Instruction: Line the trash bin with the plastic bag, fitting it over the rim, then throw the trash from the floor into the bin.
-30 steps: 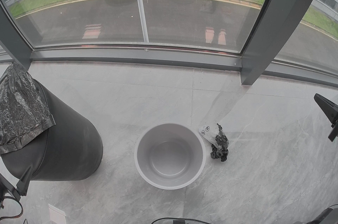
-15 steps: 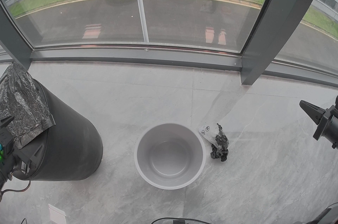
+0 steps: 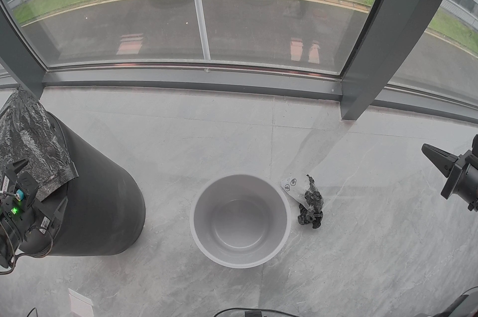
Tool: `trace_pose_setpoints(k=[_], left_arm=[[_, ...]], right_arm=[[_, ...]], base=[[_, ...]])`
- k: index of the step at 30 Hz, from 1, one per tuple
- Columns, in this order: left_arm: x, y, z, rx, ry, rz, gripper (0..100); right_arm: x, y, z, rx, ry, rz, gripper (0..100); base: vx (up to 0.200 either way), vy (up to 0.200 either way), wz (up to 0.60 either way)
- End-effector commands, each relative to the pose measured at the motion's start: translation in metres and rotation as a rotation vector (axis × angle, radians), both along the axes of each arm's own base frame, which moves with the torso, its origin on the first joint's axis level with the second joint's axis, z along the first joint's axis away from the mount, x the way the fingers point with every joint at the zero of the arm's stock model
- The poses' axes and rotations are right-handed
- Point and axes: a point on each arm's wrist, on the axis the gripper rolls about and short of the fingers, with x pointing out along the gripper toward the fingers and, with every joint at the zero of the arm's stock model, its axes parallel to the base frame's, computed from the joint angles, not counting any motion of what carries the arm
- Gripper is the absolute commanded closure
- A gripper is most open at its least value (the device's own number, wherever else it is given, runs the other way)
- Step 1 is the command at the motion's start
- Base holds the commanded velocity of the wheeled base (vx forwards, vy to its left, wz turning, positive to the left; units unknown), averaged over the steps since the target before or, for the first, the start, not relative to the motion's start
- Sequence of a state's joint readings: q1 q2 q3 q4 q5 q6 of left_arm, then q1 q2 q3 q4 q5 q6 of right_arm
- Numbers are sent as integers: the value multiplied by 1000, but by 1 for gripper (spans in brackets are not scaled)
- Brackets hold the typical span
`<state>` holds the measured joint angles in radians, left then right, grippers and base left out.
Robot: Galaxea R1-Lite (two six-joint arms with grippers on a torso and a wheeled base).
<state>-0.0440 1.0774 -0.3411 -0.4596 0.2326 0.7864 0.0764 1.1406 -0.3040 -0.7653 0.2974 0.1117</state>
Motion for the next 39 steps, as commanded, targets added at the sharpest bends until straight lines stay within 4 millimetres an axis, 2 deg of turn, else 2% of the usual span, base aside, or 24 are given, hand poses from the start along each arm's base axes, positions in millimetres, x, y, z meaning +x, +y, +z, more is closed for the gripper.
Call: trace_pose_setpoints(k=[1,17,39], left_arm=[[3,0,-1,-3,11,3,0],[28,-1,0,-11,-81,5,0],[35,-1,5,-16,-121,6,0]], right_arm=[[-2,0,1,1,-8,0,100],[-2,0,1,3,-11,2,100],[-3,0,-1,2,0,3,100]], base=[[0,0,0],[0,0,0],[0,0,0]])
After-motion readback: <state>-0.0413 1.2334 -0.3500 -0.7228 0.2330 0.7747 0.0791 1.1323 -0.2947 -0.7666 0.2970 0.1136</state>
